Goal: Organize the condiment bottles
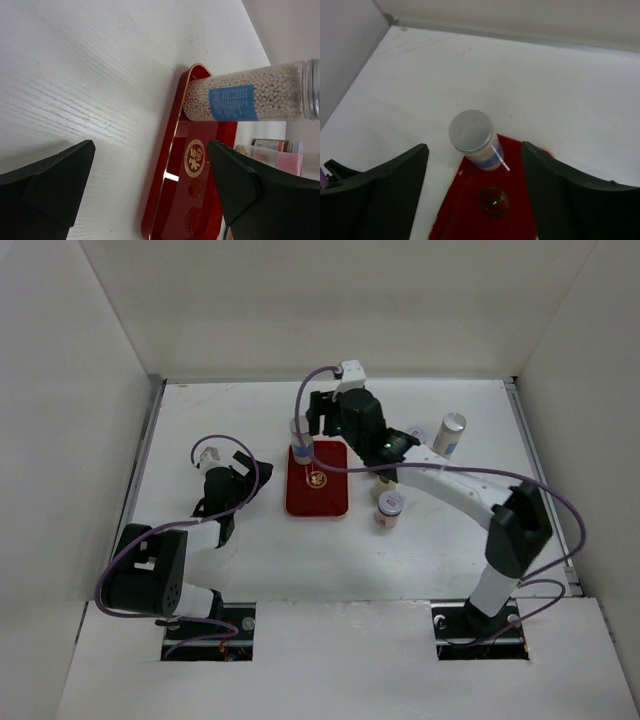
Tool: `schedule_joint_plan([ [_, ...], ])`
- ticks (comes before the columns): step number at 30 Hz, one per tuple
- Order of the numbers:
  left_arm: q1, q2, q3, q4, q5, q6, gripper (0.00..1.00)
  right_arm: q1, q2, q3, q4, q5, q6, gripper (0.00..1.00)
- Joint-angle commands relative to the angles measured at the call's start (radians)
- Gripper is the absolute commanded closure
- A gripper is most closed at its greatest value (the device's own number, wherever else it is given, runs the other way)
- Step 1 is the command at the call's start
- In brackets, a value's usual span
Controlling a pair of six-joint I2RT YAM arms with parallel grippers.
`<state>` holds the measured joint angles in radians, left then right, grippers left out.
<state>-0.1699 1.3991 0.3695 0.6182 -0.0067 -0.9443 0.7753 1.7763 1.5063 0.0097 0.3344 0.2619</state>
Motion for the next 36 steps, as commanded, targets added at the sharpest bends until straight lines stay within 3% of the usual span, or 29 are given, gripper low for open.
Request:
schedule_joint_plan([
  [1, 0.008, 0.003, -0.004, 0.054, 0.01, -0.007, 0.0, -0.057, -0.159, -0.14, 0.055, 0.069, 0.025, 0.28],
  [3, 0.008, 0.003, -0.004, 0.054, 0.01, -0.008, 0.0, -0.104, -0.21, -0.236, 0.049, 0.11, 0.04, 0.46],
  [5, 0.008, 0.006, -0.003, 0.054, 0.01, -0.008, 0.0, -0.161, -0.232, -0.299, 0.035, 0.124, 0.051, 0.52],
  [7, 0.008, 0.011, -0.003, 0.054, 0.01, -0.01, 0.0, -0.205, -0.235, -0.323, 0.006, 0.112, 0.062, 0.46],
  [11, 0.008, 0.006, -0.004, 0.054, 0.011, -0.011, 0.0, -0.241, -0.2, -0.314, -0.027, 0.049, 0.057, 0.17],
  [15, 0.007, 0.008, -0.004, 0.054, 0.011, -0.011, 0.0, -0.25, -0.143, -0.299, -0.046, 0.022, 0.056, 0.14],
  [32, 0.004, 0.014, 0.0, 0.054, 0.011, -0.011, 0.0, -0.25, -0.023, -0.273, -0.114, 0.034, 0.069, 0.35],
  [36, 0.007, 0.015, -0.001, 0.054, 0.011, -0.011, 0.0, -0.25, -0.029, -0.261, -0.108, 0.038, 0.071, 0.48],
])
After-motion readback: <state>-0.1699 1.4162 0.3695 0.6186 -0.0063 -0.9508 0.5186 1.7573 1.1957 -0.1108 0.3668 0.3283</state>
